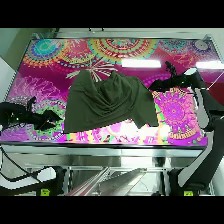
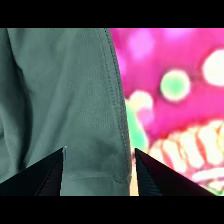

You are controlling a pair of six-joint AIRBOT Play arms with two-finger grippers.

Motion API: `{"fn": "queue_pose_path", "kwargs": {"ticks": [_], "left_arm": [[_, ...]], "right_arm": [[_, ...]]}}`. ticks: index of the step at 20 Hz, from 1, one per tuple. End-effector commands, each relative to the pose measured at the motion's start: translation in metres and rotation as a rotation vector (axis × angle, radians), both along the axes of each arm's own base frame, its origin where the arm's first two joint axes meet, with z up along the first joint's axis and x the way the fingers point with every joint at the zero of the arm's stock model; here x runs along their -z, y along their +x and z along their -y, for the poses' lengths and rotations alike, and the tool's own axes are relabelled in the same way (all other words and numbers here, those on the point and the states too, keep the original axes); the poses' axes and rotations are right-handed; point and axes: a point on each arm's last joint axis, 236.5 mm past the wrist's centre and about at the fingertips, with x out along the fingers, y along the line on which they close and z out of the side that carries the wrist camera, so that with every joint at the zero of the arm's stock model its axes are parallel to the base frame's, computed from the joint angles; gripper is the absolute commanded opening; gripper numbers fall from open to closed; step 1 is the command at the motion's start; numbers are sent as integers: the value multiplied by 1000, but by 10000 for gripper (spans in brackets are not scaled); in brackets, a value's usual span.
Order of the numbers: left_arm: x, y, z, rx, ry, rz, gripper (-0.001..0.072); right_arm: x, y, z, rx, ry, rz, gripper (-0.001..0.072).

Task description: Fold the shirts.

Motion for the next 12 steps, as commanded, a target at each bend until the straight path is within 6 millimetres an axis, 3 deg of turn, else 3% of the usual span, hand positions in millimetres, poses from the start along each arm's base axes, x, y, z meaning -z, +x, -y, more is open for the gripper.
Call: {"fn": "queue_pose_path", "kwargs": {"ticks": [1, 4, 8, 12], "left_arm": [[17, -14, 4, -13, 2, -34, 644], [30, -20, 7, -26, 6, -37, 644], [38, -31, 16, -17, -8, -64, 644], [39, -9, 41, 11, -13, 23, 644]], "right_arm": [[10, -2, -1, -3, 3, -20, 505], [28, -22, -11, -51, 32, -114, 505], [29, -33, -24, -107, 45, -133, 504], [29, -35, -34, -127, 43, -134, 504]]}}
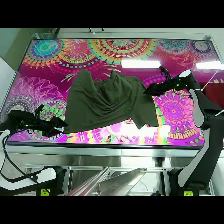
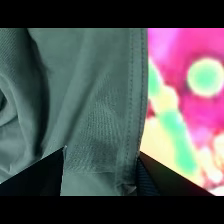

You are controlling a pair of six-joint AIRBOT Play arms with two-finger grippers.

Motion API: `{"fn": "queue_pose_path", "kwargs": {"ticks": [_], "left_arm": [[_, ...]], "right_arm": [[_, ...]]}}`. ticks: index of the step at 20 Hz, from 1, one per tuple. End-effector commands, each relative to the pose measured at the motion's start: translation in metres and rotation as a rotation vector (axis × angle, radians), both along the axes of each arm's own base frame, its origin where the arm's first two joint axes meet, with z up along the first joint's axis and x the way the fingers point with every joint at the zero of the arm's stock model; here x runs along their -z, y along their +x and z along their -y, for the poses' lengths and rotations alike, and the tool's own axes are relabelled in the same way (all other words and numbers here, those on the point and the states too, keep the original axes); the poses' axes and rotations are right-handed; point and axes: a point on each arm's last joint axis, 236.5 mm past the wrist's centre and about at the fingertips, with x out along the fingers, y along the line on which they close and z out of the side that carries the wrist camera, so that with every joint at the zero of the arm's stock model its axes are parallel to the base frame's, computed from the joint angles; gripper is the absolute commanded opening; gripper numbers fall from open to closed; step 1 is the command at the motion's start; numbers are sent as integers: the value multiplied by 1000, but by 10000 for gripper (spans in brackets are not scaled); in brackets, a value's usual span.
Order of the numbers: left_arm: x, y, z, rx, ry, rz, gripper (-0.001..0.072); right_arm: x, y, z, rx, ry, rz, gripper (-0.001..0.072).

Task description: Fold the shirts.

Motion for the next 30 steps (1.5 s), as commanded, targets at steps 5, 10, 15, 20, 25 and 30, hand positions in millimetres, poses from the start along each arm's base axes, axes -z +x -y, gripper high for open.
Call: {"fn": "queue_pose_path", "kwargs": {"ticks": [5, 10, 15, 20, 25, 30], "left_arm": [[0, 25, 40, 80, -15, 125, 170], [-1, 27, 38, 75, -17, 138, 11], [-54, 61, 42, 49, -122, 289, 10], [-228, 88, 56, 235, -160, 737, 11], [-483, 62, 49, 126, 12, 1445, 11], [-630, -25, 53, -96, 460, 1873, 9]], "right_arm": [[2, -14, -9, -57, -1, -32, 504], [3, -24, -7, -109, -15, -40, 198], [-46, -23, -25, -133, 99, 18, 21], [-236, -29, -34, -170, 141, 466, 21], [-515, -134, -17, 1, 67, 1252, 21], [-653, -271, 22, 327, -239, 1760, 21]]}}
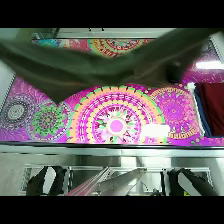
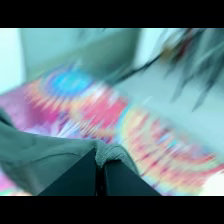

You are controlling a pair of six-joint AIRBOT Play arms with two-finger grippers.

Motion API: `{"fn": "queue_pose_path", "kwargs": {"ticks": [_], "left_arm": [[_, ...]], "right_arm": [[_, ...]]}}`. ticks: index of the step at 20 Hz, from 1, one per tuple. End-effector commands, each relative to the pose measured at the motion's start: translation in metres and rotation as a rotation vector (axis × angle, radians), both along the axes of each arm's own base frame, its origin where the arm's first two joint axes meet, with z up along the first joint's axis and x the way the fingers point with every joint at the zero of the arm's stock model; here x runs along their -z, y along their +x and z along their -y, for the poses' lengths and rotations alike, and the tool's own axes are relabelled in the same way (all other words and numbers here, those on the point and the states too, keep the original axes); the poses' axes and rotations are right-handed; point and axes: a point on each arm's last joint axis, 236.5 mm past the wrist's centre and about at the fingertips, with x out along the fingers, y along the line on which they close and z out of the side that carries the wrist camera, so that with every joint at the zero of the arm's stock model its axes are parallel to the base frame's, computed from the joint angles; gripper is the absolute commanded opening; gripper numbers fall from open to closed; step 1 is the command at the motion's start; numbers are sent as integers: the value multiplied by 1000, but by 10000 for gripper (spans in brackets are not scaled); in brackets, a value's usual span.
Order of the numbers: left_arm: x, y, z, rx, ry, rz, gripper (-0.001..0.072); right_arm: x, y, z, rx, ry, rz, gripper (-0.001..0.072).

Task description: Fold the shirts.

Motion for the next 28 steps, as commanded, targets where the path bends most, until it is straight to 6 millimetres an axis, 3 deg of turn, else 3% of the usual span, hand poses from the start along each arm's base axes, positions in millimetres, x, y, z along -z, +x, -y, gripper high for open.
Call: {"fn": "queue_pose_path", "kwargs": {"ticks": [1, 3, 4, 5, 7, 9, 11, 14, 16, 19, 21, 23, 25, 28], "left_arm": [[-90, -68, 28, -172, 100, 291, 8], [-92, -63, 19, -208, 122, 267, 6], [-79, -48, 9, -199, 107, 189, 6], [-58, -30, 6, -144, 99, 93, 6], [-3, 9, 24, 82, 79, -121, 6], [54, 57, 26, 171, 76, -308, 6], [134, 98, 25, 211, 121, -559, 7], [248, 141, 27, 288, 140, -831, 7], [323, 174, 12, 237, 80, -938, 7], [405, 217, -24, 115, 2, -984, 7], [448, 230, -35, 107, -22, -1047, 7], [478, 242, -39, 110, -40, -1090, 7], [494, 256, -43, 110, -47, -1100, 7], [500, 267, -44, 134, -45, -1117, 7]], "right_arm": [[-85, -96, 17, 250, -11, 352, 21], [-89, -104, 20, 288, -20, 378, 21], [-81, -93, 24, 288, -6, 332, 20], [-66, -75, 27, 262, 15, 252, 20], [-20, -29, 22, 118, 74, 44, 18], [44, 26, 25, 28, 139, -182, 18], [121, 74, 27, -8, 167, -373, 19], [246, 129, 13, -82, 176, -620, 19], [318, 167, 10, -56, 190, -719, 18], [394, 226, 23, 60, 291, -801, 18], [428, 245, 22, 48, 361, -872, 18], [454, 260, 23, 51, 406, -922, 18], [461, 273, 29, 59, 428, -926, 18], [457, 281, 43, 77, 446, -921, 18]]}}
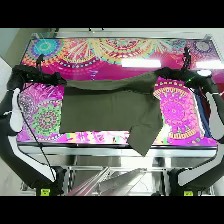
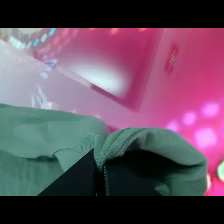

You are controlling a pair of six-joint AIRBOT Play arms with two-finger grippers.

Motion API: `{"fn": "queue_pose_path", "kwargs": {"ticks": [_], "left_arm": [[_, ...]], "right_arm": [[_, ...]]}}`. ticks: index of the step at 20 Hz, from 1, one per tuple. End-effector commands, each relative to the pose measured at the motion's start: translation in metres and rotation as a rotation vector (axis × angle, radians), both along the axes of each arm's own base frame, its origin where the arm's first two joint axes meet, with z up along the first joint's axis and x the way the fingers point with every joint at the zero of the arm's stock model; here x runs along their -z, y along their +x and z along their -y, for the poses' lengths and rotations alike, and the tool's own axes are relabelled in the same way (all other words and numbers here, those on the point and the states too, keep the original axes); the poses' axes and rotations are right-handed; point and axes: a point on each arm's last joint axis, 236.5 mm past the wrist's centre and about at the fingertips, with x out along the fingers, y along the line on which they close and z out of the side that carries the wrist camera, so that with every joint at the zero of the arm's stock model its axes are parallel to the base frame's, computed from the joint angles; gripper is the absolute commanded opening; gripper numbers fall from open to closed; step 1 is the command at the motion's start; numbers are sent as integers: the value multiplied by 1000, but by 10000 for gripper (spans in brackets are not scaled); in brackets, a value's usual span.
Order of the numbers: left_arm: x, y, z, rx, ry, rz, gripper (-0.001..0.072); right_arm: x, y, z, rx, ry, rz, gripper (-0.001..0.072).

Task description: Fold the shirts.

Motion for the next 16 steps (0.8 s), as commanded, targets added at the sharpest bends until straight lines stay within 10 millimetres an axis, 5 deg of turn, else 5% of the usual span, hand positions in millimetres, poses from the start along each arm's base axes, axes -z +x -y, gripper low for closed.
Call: {"fn": "queue_pose_path", "kwargs": {"ticks": [1, 5, 9, 16], "left_arm": [[20, 13, -7, 2, 9, -35, 7], [36, -3, -29, -1, 105, -126, 8], [51, -12, -26, -5, 98, -161, 8], [70, -18, -20, -10, 100, -180, 10]], "right_arm": [[15, 5, 14, 20, 18, -48, 18], [58, -25, 26, -36, -90, -190, 18], [96, -44, 28, -25, -117, -263, 18], [116, -44, 21, -23, -135, -273, 19]]}}
